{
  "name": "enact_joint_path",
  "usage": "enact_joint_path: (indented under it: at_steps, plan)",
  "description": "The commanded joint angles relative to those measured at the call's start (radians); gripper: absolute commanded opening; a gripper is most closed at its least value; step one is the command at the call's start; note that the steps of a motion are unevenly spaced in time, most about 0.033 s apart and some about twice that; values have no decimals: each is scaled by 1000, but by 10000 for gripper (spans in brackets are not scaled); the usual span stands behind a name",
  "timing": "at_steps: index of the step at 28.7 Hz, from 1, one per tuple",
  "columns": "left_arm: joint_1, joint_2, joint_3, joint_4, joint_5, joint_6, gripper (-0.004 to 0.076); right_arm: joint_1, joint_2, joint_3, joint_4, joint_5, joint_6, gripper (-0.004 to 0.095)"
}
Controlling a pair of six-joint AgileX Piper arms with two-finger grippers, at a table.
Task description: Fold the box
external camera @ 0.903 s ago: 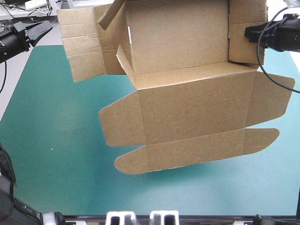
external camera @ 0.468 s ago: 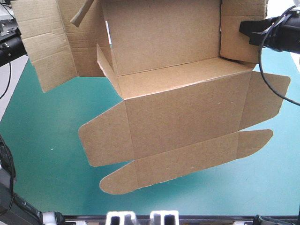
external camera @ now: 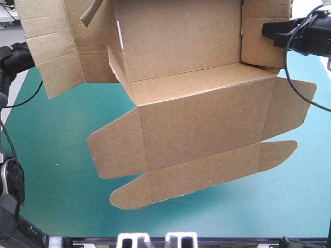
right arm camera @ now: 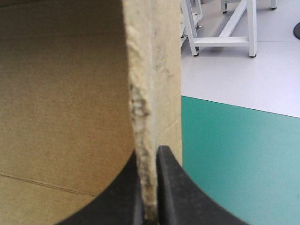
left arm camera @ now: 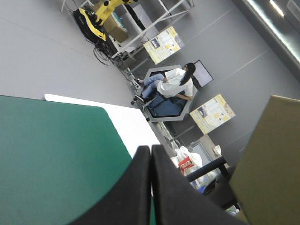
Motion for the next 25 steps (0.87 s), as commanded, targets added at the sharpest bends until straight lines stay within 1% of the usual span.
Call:
enact_joint_path:
  at_steps: [1,9,19,25]
  plan:
    - [-27,-80,-30,-117,80,-6,-10,-3,-3,-28,66,-41,-1,-24]
    - [-64,-154,-30,-123,80,-41,-10,-3,40,-28,64,-81,-23,-24]
    - [-169,-193,-30,-80,80,-38,-10,-3,67,-28,62,-113,-61,-23]
    - [-222,-209,-30,-43,77,-34,-10,-3,83,-28,5,-119,-61,-23]
